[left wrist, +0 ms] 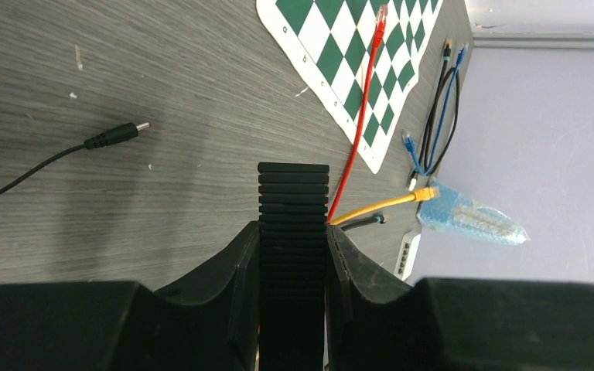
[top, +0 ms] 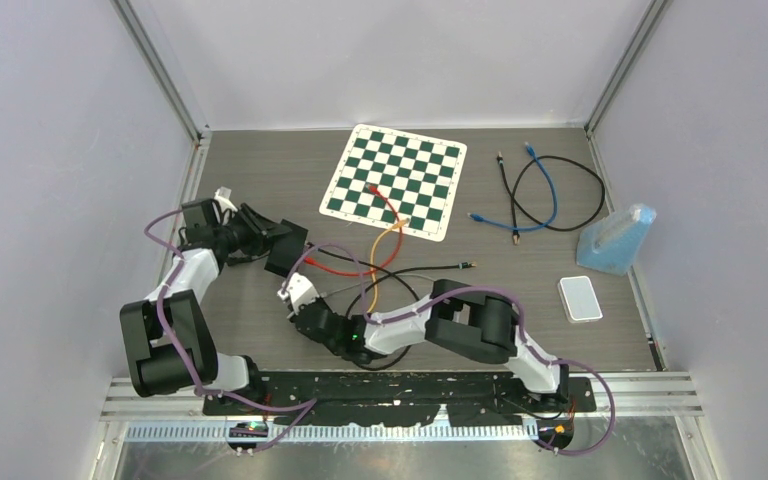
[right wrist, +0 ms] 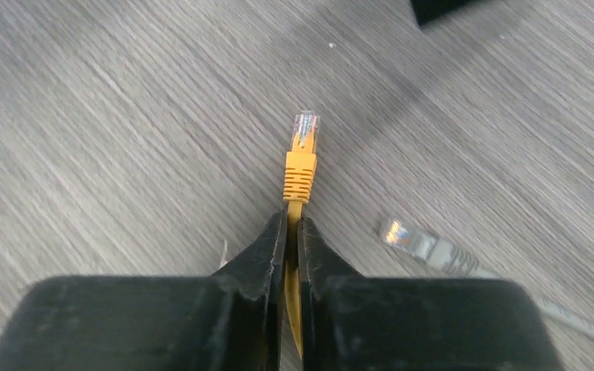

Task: Insert the plug into the switch port
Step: Pick up the connector from the center of the board.

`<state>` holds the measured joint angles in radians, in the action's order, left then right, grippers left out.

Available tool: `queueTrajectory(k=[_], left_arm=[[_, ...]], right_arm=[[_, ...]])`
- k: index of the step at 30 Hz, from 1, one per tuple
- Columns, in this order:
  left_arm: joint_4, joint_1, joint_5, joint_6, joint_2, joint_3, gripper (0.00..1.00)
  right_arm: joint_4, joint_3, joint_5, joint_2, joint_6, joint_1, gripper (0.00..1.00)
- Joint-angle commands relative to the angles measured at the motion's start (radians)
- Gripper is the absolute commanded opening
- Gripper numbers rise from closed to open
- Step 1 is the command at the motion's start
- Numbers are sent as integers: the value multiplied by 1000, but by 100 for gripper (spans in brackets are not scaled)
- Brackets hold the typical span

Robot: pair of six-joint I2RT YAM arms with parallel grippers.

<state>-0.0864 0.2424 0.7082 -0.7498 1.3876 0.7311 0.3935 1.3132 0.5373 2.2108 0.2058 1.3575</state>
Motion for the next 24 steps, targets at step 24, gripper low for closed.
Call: queueTrajectory(k=[24], left_arm=[[21, 8, 303, 50, -22, -52, 0]], right_arm=[[658, -718, -628, -538, -164, -157, 5]])
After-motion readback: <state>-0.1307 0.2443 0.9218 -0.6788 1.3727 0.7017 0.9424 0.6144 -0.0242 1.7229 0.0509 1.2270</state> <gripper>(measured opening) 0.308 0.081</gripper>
